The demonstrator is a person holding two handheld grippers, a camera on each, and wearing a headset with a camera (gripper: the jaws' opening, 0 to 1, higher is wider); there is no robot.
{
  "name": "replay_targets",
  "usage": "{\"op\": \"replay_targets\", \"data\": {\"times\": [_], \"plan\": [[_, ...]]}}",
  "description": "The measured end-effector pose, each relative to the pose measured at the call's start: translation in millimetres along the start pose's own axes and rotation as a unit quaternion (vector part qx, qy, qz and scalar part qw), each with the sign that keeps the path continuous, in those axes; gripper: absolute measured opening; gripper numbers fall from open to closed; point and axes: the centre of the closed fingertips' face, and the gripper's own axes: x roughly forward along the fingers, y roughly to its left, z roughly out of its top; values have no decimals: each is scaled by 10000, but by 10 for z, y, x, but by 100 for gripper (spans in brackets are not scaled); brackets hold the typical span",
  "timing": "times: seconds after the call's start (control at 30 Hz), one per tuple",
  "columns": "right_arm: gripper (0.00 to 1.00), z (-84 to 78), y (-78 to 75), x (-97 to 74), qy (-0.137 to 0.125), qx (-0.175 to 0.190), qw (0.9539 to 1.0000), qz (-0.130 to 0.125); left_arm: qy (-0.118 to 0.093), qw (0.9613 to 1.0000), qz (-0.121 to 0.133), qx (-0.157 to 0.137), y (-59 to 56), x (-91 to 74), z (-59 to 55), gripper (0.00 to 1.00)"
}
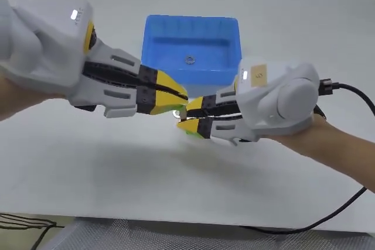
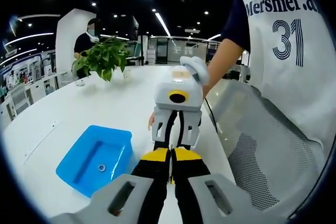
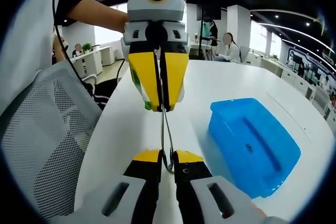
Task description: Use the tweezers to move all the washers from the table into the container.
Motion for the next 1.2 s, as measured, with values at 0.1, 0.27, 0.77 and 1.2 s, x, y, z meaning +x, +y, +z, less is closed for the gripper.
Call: {"op": "replay_targets", "data": {"times": [0.1, 0.27, 0.77, 1.2], "plan": [[10, 56, -2, -22, -42, -18, 10000, -12, -19, 10000, 5, 17, -5, -45, 62, 5], [10, 204, -21, -91, -165, -54, 9998, -78, -59, 9999, 59, 122, 4, -120, 198, 5], [10, 666, -281, -418, -352, -506, 9967, -534, -177, 9965, 142, 805, 123, -281, 721, 5], [10, 877, -613, -542, -425, -740, 9931, -809, -171, 9923, 176, 1213, 423, -327, 939, 5]]}}
